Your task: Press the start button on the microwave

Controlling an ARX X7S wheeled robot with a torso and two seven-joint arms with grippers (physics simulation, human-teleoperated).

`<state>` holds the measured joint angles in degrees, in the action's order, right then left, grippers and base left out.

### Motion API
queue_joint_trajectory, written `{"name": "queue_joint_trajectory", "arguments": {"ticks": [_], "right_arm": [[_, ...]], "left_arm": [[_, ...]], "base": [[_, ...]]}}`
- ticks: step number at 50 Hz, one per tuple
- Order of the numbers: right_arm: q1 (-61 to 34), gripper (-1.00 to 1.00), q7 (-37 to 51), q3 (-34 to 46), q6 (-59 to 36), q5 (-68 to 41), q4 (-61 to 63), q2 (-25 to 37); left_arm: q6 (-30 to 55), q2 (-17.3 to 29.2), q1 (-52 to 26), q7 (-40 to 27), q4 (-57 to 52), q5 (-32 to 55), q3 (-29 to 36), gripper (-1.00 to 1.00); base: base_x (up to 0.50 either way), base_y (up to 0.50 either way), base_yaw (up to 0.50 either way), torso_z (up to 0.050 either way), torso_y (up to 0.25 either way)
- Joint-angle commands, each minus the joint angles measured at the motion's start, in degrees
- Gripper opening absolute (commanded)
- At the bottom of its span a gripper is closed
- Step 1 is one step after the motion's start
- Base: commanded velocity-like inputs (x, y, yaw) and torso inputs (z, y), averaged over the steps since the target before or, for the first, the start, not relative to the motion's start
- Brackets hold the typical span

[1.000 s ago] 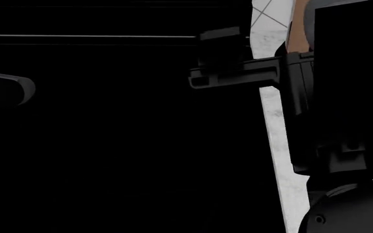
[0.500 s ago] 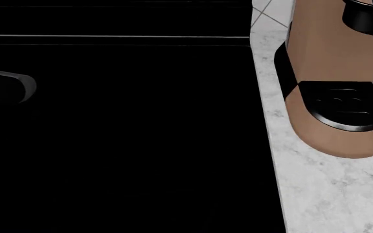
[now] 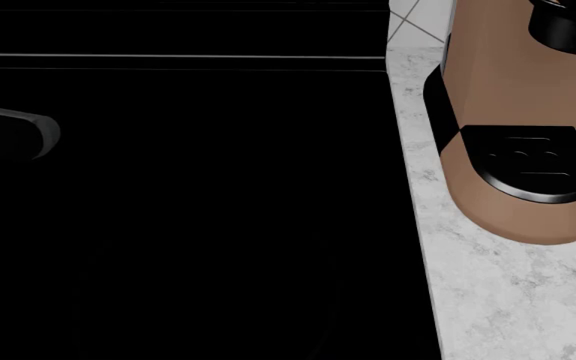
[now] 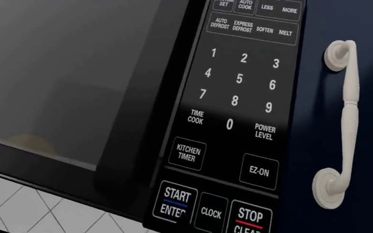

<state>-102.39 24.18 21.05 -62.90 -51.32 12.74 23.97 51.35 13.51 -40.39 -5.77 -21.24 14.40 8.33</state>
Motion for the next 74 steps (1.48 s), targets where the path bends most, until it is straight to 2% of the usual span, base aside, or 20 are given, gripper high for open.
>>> {"name": "queue_joint_trajectory", "arguments": {"ticks": [1, 36, 74], "right_arm": [[-1.65, -1.00, -5.82, 5.59, 6.34, 5.27, -7.96, -2.21], [-4.60, -1.00, -15.17, 15.18, 19.37, 16.86, -33.49, -7.73], [-6.26, -1.00, -18.95, 16.84, 28.88, 20.97, -52.12, -11.94]], "left_arm": [[-0.08, 0.13, -0.23, -0.13, 0.08, 0.15, 0.63, 1.00], [-3.08, 0.62, 1.73, -0.39, 1.85, 0.76, 0.82, 1.00], [-4.07, 1.45, 2.50, -0.82, 2.27, 1.49, 1.16, 1.00]], "base": [[0.00, 0.00, 0.00, 0.000, 0.000], [0.00, 0.00, 0.00, 0.000, 0.000], [0.01, 0.00, 0.01, 0.003, 0.000]]}}
